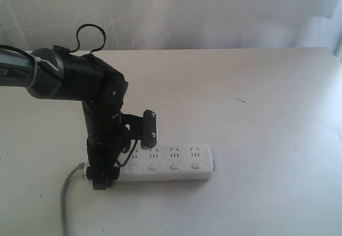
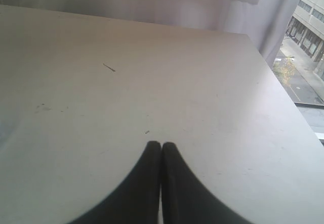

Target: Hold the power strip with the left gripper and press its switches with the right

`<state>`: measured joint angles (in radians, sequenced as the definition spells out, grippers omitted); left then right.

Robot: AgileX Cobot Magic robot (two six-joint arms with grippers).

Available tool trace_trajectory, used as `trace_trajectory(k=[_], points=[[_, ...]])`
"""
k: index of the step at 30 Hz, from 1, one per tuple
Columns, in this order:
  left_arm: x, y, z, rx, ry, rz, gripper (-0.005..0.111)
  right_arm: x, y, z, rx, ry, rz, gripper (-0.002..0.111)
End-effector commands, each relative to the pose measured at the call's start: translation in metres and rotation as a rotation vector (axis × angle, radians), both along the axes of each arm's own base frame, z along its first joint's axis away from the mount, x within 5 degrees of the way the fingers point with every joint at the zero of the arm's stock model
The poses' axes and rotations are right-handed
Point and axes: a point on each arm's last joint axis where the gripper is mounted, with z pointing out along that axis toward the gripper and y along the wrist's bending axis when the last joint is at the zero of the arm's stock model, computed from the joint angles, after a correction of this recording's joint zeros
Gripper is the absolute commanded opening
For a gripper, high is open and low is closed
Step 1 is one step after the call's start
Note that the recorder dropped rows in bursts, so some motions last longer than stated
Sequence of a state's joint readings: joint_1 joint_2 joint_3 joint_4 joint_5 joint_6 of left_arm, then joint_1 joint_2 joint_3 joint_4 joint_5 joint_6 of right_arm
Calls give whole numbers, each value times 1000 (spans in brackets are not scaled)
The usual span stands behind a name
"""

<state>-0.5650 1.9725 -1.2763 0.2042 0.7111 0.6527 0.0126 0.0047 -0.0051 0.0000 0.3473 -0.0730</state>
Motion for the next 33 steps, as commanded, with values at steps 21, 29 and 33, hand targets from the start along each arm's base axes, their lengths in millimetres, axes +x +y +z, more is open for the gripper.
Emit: trace_trajectory(k=[21,29,33], points=[[-27,-53,44,-365,-139,-40,0,0,0,-1,-7,-3,-1,0],[-24,-28,41,-328,-36,-4,0,0,0,-1,-7,-3,-1,0],[-31,-27,32,-340,6,-29,0,0,0,-1,-7,-3,-1,0]])
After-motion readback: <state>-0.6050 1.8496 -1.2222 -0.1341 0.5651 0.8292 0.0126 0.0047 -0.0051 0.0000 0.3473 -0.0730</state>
